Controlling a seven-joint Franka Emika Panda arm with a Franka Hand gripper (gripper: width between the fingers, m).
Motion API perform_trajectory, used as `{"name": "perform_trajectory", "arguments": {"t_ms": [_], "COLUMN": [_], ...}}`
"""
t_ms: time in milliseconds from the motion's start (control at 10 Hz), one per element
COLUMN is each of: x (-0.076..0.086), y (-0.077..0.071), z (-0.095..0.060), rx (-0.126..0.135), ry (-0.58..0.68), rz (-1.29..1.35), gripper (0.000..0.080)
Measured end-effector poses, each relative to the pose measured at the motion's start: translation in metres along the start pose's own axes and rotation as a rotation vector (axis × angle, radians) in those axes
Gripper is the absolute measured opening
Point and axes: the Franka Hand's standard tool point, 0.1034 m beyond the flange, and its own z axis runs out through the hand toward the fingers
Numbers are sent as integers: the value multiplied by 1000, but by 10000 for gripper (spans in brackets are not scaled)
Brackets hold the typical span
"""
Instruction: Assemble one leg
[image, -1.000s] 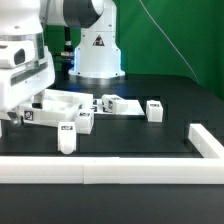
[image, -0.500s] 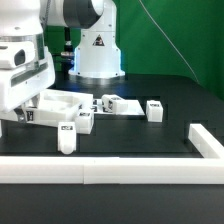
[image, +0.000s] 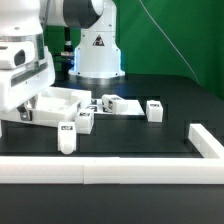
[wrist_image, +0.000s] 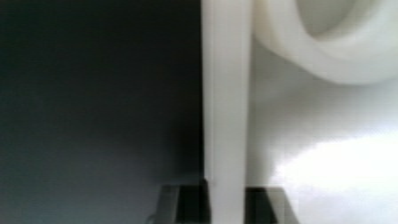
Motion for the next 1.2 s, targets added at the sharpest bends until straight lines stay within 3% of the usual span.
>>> {"name": "perform_trajectory", "arguments": {"t_ms": [100, 200, 300, 400, 500, 700, 900, 1000, 1200], "x": [1, 8, 14, 25, 48, 111, 168, 190, 193], "y": [0, 7, 14, 17, 21, 28, 51, 62, 66], "z": [-13, -40, -66, -80, -89, -89, -82, -74, -68], "rx": [9, -11, -58, -91, -129, -140, -162, -164, -160], "ry": [1, -6, -13, -13, -10, -4, 35, 43, 42], "rz": [23, 67, 91, 192, 292, 528, 711, 729, 720], "gripper": [46, 46, 46, 46, 46, 46, 46, 46, 46]}}
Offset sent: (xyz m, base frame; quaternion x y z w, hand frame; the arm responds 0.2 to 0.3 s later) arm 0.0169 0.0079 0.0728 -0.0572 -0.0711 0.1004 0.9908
